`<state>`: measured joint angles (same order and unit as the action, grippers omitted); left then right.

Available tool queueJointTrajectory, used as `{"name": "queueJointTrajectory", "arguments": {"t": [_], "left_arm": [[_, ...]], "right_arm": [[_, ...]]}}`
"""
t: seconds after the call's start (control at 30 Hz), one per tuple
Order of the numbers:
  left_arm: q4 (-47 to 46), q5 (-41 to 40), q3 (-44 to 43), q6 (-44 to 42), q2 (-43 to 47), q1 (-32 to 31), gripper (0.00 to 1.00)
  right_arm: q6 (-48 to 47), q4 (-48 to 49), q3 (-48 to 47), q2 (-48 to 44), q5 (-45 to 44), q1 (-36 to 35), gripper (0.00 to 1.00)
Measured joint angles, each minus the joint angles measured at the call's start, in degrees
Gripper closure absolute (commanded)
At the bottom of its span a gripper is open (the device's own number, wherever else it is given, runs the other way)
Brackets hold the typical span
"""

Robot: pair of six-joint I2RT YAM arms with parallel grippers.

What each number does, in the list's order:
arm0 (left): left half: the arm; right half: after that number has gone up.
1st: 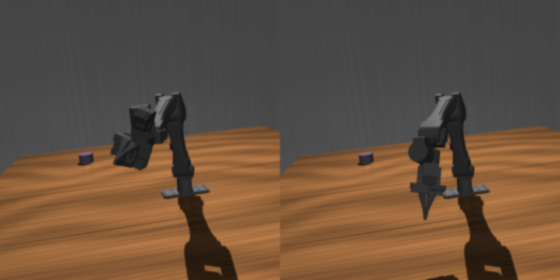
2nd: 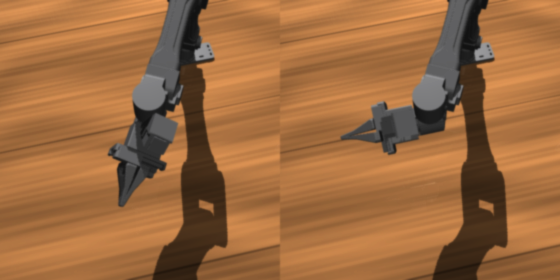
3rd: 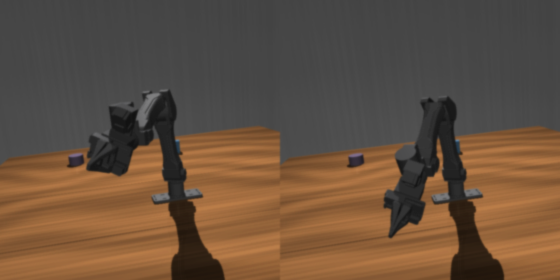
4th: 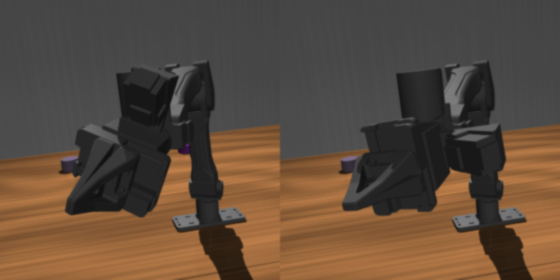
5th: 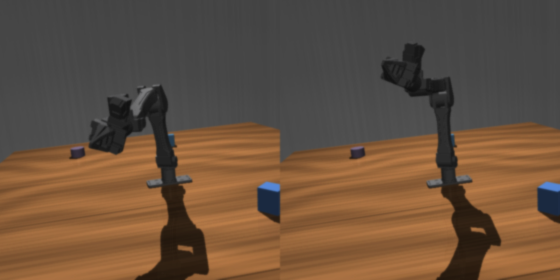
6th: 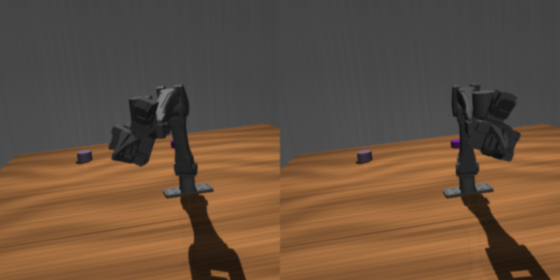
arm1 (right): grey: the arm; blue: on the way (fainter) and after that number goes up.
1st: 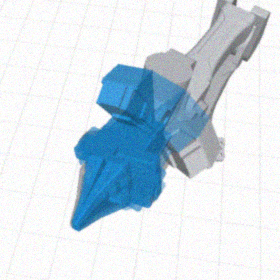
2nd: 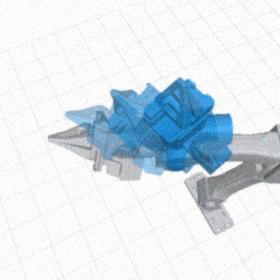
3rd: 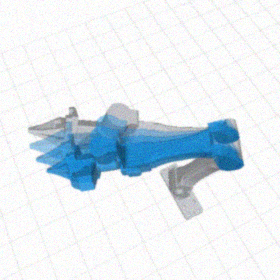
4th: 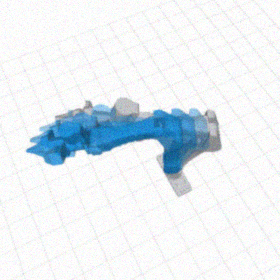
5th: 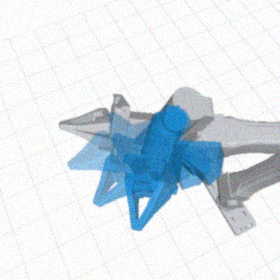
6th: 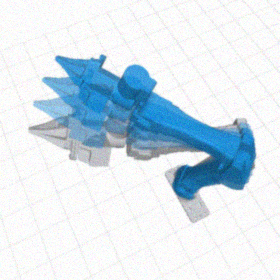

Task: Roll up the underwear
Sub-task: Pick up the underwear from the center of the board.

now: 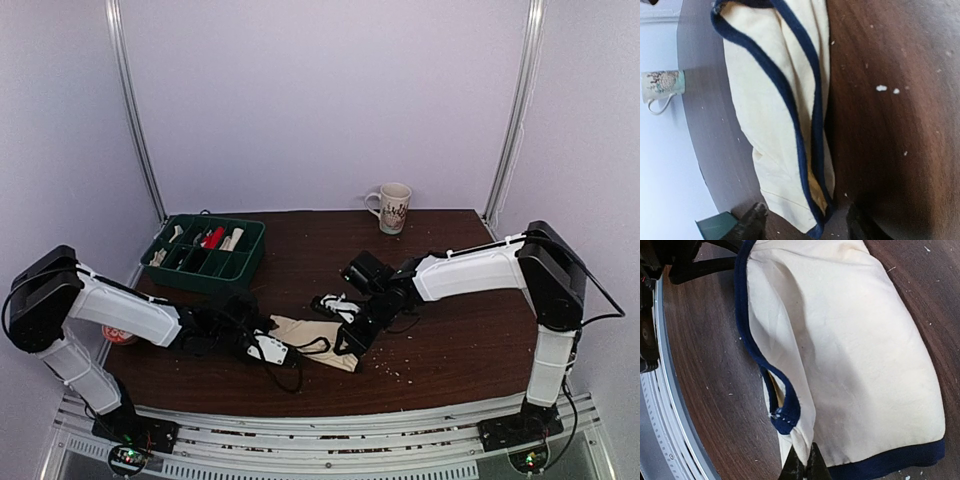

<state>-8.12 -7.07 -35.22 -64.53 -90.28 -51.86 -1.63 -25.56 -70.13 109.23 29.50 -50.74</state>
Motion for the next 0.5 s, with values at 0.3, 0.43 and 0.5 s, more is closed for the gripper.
{"name": "queueJointTrajectory", "arguments": {"t": [0.3, 0.43, 0.5], "left_arm": [[2.73, 3.98, 0.24, 2.58, 5.77, 0.00, 0.27], [2.67, 4.85, 0.26, 3.54, 5.86, 0.00, 0.32], [2.49, 5.07, 0.26, 4.02, 5.86, 0.00, 0.33]], "right_arm": [[-0.98, -4.02, -6.80, 0.92, -0.81, 0.00, 1.00], [-1.86, -5.53, -11.56, 3.41, -1.11, 0.00, 1.00], [-2.71, -6.88, -14.88, 6.49, -1.42, 0.00, 1.00]]}}
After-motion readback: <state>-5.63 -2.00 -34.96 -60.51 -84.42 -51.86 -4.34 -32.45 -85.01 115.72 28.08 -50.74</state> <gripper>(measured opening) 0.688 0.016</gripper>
